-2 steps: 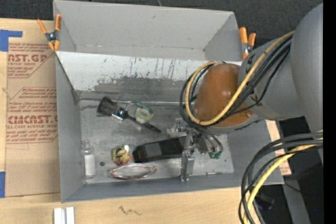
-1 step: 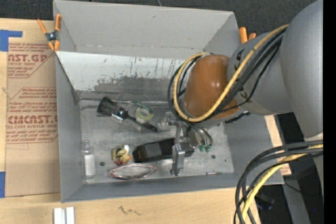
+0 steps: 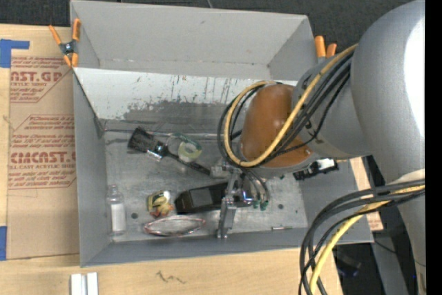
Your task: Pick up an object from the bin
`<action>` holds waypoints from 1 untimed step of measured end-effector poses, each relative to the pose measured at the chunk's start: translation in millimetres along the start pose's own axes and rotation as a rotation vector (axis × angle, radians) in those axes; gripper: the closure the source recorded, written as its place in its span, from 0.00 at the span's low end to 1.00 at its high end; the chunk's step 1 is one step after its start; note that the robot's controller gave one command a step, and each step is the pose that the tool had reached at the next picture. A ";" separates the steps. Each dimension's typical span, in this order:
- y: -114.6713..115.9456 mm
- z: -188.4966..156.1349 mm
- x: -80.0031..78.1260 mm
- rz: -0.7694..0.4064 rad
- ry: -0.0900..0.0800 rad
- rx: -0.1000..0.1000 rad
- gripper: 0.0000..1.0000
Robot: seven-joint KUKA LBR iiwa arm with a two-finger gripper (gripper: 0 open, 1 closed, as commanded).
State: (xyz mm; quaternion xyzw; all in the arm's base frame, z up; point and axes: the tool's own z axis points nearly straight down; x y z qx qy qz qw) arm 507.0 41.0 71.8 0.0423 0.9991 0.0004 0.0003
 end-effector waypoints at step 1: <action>27.0 -0.5 -8.8 -0.301 -0.008 0.004 1.00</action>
Offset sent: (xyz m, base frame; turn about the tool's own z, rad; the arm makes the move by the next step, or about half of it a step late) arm 0.0000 0.0000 0.0000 0.0000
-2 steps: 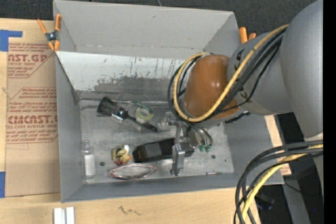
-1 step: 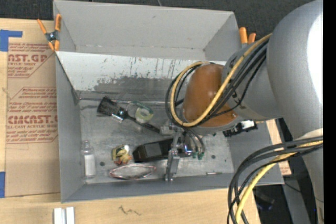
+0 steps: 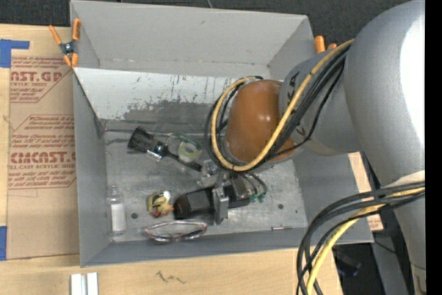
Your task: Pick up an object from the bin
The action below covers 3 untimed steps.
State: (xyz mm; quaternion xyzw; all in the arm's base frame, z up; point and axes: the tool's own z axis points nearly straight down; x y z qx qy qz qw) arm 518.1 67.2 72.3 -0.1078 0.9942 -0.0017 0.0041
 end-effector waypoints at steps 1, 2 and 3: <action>0.0 0.0 0.0 0.000 0.000 0.000 1.00; 0.1 -0.7 0.2 0.000 0.001 -0.001 1.00; 1.0 -3.4 1.6 0.000 0.007 -0.003 1.00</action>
Offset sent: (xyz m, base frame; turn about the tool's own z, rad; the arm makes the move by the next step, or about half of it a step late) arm -0.0001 0.0002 0.0068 0.0000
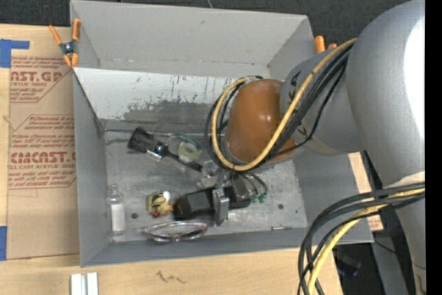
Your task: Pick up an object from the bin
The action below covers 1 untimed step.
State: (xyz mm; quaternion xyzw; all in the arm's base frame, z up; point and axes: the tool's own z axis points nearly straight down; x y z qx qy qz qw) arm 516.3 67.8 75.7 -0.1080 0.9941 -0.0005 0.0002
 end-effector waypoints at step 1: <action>0.5 -8.1 1.4 0.000 0.006 -0.001 1.00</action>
Offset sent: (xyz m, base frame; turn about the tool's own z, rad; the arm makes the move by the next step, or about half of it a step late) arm 0.0001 0.0000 0.0494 0.0000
